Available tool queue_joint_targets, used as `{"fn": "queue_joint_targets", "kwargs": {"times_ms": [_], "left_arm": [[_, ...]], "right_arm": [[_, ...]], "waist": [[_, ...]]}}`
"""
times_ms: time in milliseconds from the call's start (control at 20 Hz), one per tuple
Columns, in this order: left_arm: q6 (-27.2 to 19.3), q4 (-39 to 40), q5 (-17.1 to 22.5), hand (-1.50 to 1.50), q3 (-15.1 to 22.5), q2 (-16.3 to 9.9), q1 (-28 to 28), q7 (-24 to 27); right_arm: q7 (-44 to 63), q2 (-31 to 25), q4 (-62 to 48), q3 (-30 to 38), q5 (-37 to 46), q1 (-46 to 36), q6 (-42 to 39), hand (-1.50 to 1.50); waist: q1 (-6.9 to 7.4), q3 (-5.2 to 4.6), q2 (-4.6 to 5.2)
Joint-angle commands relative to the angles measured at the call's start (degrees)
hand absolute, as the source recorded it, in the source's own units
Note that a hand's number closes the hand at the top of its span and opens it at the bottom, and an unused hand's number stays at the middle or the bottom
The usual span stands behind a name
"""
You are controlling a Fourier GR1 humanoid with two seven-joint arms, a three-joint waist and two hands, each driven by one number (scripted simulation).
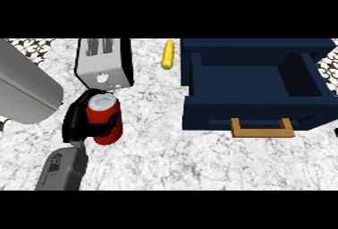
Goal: Pick up the can, place it into the drawer and close the drawer
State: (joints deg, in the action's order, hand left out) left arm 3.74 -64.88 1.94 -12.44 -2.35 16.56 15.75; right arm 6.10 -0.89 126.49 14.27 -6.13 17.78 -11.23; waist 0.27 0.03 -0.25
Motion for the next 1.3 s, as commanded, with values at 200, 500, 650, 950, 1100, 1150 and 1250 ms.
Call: {"fn": "queue_joint_targets", "kwargs": {"times_ms": [200,500,650,950,1100,1150,1250], "left_arm": [[-6.2,-14.4,-2.3,1.50,8.7,2.3,1.7,-10.9],[-14.5,-18.3,-1.7,1.50,15.9,2.3,12.2,-23.3],[-17.6,-16.4,-1.4,1.50,18.7,2.3,16.7,-25.6],[-23.9,-10.3,-2.2,1.50,22.0,2.3,26.2,-26.3],[-26.4,-5.9,-1.6,1.50,21.7,2.3,36.8,-31.5],[-25.8,-3.3,-1.9,1.50,20.8,2.3,37.5,-29.0],[-28.1,-3.8,-1.6,1.50,22.1,2.4,42.2,-33.6]], "right_arm": [[-2.1,0.4,-3.1,-0.6,0.8,-1.9,-0.6,-1.50],[-0.5,-0.4,-0.1,2.0,-1.4,0.0,-0.7,-1.50],[1.8,-0.9,0.2,2.4,-2.1,-2.0,-0.2,-1.50],[0.0,-1.3,-0.4,4.1,-2.2,-1.4,-1.0,-1.50],[0.0,0.3,-0.3,1.1,0.8,-1.9,-0.2,-1.50],[2.1,-0.7,2.3,2.8,-2.8,-0.7,-1.2,-1.50],[2.7,-0.4,2.9,2.7,-2.5,0.1,-1.1,-1.50]], "waist": [[-0.30,-0.01,0.16],[-0.61,0.00,0.11],[-0.83,-0.01,0.22],[-1.14,-0.02,0.30],[-1.41,0.00,0.33],[-1.51,-0.01,0.32],[-1.59,-0.01,0.24]]}}
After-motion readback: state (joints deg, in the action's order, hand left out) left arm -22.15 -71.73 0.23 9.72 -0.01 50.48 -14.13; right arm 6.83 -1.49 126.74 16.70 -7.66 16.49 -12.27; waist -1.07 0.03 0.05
